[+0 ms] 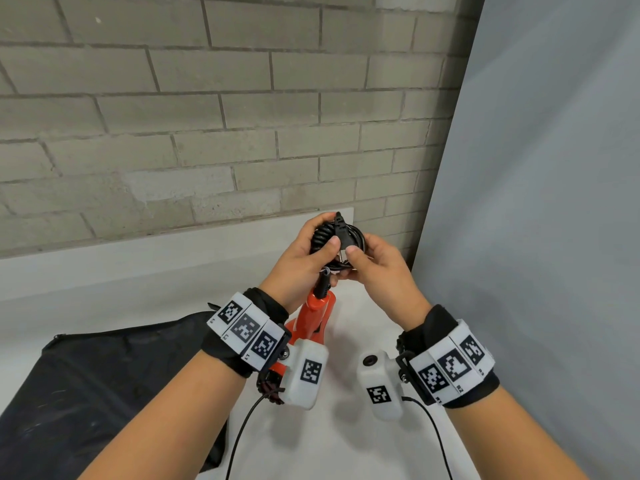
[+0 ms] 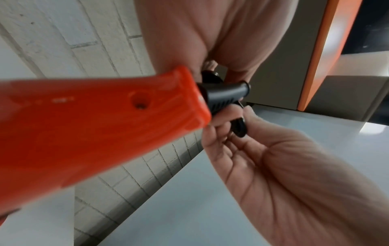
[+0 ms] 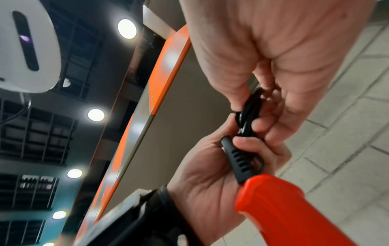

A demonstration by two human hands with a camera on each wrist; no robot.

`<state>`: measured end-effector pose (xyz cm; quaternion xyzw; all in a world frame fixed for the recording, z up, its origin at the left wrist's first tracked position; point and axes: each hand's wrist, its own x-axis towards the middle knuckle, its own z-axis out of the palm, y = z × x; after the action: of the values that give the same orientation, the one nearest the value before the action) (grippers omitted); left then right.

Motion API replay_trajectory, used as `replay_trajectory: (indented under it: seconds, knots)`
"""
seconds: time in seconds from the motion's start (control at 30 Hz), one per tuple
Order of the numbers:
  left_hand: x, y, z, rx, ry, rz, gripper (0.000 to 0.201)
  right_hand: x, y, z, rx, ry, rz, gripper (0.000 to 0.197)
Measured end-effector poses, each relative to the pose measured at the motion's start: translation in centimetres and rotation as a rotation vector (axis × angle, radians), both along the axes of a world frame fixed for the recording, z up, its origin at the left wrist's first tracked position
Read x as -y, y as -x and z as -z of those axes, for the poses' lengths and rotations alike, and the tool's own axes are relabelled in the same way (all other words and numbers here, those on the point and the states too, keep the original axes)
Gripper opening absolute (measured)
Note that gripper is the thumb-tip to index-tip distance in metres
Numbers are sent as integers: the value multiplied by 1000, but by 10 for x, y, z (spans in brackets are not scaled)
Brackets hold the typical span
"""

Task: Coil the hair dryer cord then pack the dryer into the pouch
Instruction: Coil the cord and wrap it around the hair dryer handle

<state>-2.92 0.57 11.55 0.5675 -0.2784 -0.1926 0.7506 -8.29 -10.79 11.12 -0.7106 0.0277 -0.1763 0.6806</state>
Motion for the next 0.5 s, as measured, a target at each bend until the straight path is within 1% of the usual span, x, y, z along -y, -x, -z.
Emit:
replay_trajectory:
  seconds: [0.13,0.17,0.3,0.37,0.43,0.5]
  knots:
    - [-3,-3,3,19,-12,51,52,-5,-3,-1,8,-14,45,19]
    - [-3,-3,2,13,-14,60,54,-5,-2,-1,15,-25,54,19]
    - [-3,-1,1,-15,-4,45,52,-7,-1,1,66,-74,53,17]
    - [-3,-1,0,3,6,17,52,-8,0,0,72,-72,33,16]
    - [-3,0,-1,35,10,-4,53,-9,1,-1,86,-81,-13,17]
    - [-2,1,-2,77,2,-24,55,-7,2,-1,94,-64,-18,20]
